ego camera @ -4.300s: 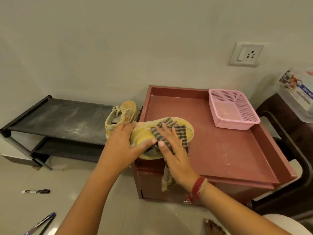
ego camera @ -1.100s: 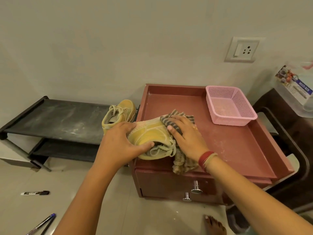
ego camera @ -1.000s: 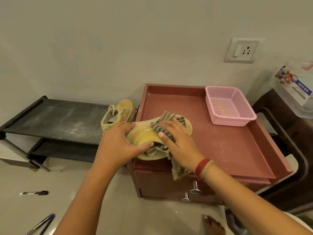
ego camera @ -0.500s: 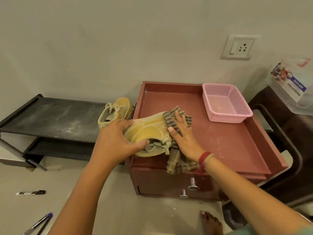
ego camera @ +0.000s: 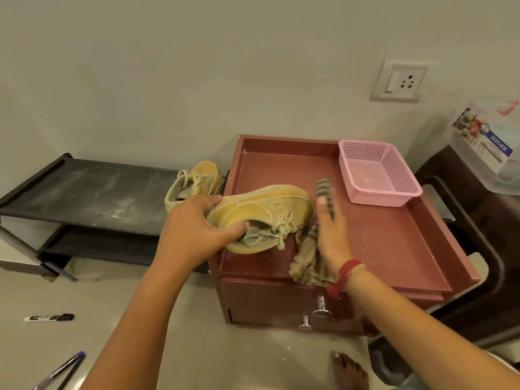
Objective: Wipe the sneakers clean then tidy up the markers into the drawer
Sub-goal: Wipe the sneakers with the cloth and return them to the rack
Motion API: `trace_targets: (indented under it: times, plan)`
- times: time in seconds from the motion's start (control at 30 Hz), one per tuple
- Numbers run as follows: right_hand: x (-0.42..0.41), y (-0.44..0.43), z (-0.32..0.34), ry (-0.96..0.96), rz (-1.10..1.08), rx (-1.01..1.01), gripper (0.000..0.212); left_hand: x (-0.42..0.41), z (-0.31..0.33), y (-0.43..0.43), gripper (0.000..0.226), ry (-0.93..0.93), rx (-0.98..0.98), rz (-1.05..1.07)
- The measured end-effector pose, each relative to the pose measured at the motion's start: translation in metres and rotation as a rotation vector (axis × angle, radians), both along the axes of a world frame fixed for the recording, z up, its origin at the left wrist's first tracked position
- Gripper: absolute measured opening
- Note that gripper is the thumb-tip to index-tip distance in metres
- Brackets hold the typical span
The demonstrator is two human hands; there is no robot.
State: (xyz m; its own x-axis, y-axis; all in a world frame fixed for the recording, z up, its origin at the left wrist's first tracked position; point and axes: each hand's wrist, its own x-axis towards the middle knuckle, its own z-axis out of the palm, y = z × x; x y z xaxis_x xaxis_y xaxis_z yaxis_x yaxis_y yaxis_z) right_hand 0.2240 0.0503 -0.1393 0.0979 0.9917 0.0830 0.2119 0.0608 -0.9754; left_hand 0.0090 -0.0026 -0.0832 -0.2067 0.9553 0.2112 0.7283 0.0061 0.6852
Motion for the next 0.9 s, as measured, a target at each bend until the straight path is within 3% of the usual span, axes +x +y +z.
trace_targets:
  times: [0.13,0.3,0.4,0.5,0.57,0.63,0.73,0.83,0.9]
  plan:
    - [-0.028,-0.037,-0.009,-0.244,0.482,0.229,0.045,-0.005,-0.001,0.001,0.077,-0.006,-0.02,-0.042]
    - [-0.007,-0.001,-0.015,-0.306,0.283,0.071,0.062,-0.004,0.0,0.0,0.066,-0.006,-0.029,-0.049]
    - [-0.025,-0.026,-0.003,-0.172,0.404,0.083,0.049,-0.002,-0.002,0.001,0.053,-0.036,-0.01,-0.04]
    - [-0.021,-0.043,-0.002,-0.166,0.58,0.223,0.043,-0.004,-0.003,0.001,0.069,-0.026,-0.01,-0.048]
    - [-0.007,-0.023,-0.006,-0.278,0.49,0.174,0.049,-0.006,-0.003,0.002,0.08,-0.008,-0.036,-0.052]
    - [0.001,-0.008,-0.008,-0.383,0.336,0.092,0.056,-0.006,-0.003,0.002,0.077,-0.004,-0.046,-0.042]
    - [-0.013,-0.024,-0.004,-0.204,0.415,0.074,0.041,-0.005,-0.002,0.003,0.071,-0.023,-0.029,-0.024]
    - [-0.02,-0.056,0.014,0.044,0.544,0.048,0.051,-0.006,-0.003,0.004,0.077,-0.042,-0.024,-0.038]
    - [-0.004,-0.048,0.029,0.324,0.441,-0.112,0.051,-0.006,-0.004,0.004,0.076,-0.063,-0.03,-0.038]
